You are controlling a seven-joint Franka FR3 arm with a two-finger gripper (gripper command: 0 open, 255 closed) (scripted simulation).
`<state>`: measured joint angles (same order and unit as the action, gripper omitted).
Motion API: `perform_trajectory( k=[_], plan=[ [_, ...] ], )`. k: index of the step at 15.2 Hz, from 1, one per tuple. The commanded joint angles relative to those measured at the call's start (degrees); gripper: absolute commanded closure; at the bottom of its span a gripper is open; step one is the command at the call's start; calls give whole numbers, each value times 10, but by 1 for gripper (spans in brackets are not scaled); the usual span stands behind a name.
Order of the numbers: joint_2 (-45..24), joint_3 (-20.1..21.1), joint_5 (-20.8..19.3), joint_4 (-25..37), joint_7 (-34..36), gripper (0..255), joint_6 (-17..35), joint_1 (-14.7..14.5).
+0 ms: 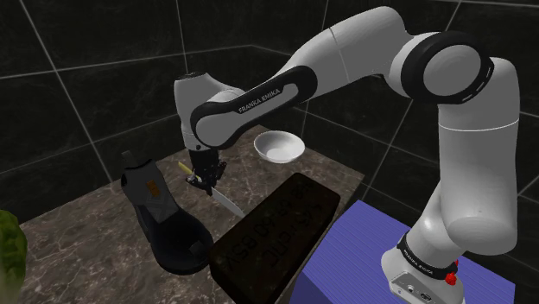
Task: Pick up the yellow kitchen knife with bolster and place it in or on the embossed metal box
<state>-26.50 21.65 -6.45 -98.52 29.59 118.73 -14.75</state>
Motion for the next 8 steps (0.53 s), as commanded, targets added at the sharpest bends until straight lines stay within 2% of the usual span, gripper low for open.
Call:
perform_trajectory(
  k=[1,8],
  plan=[
    [0,0,0,0,0,255,0,0],
    [20,4,8,18,-3,255,-37,3]
  ],
)
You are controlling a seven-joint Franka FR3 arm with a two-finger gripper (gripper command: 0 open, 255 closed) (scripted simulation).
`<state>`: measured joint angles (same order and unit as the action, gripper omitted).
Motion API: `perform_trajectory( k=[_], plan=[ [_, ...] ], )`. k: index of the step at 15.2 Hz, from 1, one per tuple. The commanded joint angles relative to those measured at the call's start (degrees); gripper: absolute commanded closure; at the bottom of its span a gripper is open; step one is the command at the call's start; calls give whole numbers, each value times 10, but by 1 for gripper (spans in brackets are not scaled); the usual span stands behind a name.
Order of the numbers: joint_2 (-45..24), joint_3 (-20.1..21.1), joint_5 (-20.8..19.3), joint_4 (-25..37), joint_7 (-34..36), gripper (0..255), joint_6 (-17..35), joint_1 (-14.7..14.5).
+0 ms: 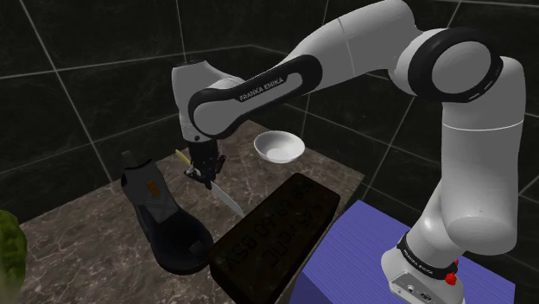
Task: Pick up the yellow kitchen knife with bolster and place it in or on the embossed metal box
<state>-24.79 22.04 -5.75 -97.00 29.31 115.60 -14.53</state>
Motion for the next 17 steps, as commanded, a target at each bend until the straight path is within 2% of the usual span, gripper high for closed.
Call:
perform_trajectory(
  k=[1,17],
  plan=[
    [6,1,2,7,-1,255,-13,1],
    [40,8,17,84,-5,255,-122,2]
  ],
)
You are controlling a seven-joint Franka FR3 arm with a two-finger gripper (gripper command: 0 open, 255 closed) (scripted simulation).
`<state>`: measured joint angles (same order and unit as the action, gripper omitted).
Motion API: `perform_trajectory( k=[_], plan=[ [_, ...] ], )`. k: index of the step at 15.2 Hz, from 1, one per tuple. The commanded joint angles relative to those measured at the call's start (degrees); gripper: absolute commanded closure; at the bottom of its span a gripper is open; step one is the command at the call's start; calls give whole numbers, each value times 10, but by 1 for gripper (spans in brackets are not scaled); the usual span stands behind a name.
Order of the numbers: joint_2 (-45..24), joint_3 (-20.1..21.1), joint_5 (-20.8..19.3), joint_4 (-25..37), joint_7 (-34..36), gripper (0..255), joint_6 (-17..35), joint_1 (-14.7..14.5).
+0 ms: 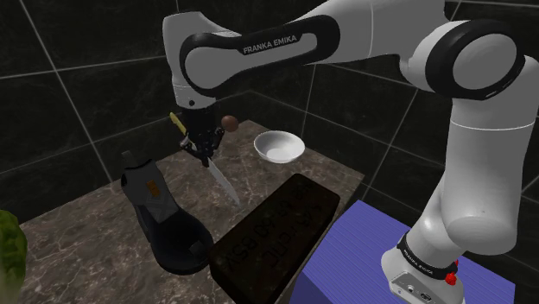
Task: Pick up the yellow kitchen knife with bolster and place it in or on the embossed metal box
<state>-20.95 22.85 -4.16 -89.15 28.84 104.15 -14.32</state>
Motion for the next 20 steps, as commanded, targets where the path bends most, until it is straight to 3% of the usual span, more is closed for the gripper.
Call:
perform_trajectory(
  k=[1,10,15,20],
  plan=[
    [3,1,1,12,0,255,-14,0],
    [6,3,3,76,1,255,-82,-4],
    [134,15,51,-91,-4,255,-34,15],
    [252,20,102,-222,-15,255,-11,16]
  ],
)
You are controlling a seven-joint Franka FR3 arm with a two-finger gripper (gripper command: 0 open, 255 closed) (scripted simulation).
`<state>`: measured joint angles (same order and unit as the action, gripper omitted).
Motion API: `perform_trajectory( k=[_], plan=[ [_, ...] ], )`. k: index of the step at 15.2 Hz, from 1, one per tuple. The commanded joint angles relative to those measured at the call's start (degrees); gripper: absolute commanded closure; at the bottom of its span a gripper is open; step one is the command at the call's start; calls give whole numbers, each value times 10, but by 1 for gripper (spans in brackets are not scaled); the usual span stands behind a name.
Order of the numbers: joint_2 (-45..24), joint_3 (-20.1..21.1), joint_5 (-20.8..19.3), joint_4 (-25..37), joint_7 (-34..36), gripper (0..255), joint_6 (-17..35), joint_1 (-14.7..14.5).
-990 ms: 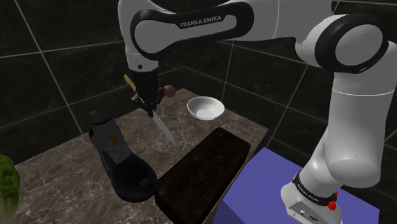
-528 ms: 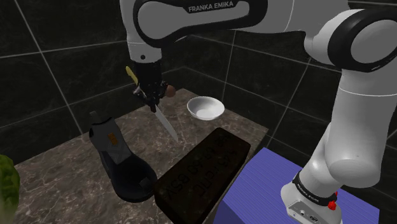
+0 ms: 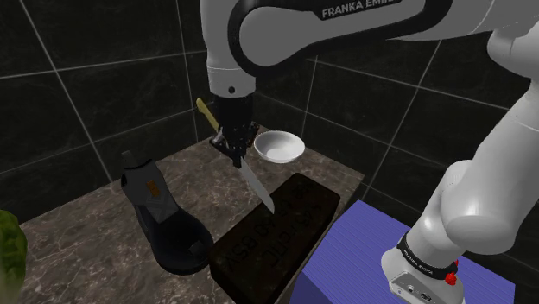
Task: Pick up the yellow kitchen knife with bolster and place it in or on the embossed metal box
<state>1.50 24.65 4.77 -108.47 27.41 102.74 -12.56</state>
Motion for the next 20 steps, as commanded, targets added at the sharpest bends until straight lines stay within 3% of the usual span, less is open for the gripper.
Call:
perform_trajectory(
  k=[1,10,20],
  plan=[
    [51,2,22,-52,-2,255,6,-3],
    [249,-2,103,-225,-8,255,-8,-44],
    [233,12,110,-289,-13,255,72,-47]
  ],
)
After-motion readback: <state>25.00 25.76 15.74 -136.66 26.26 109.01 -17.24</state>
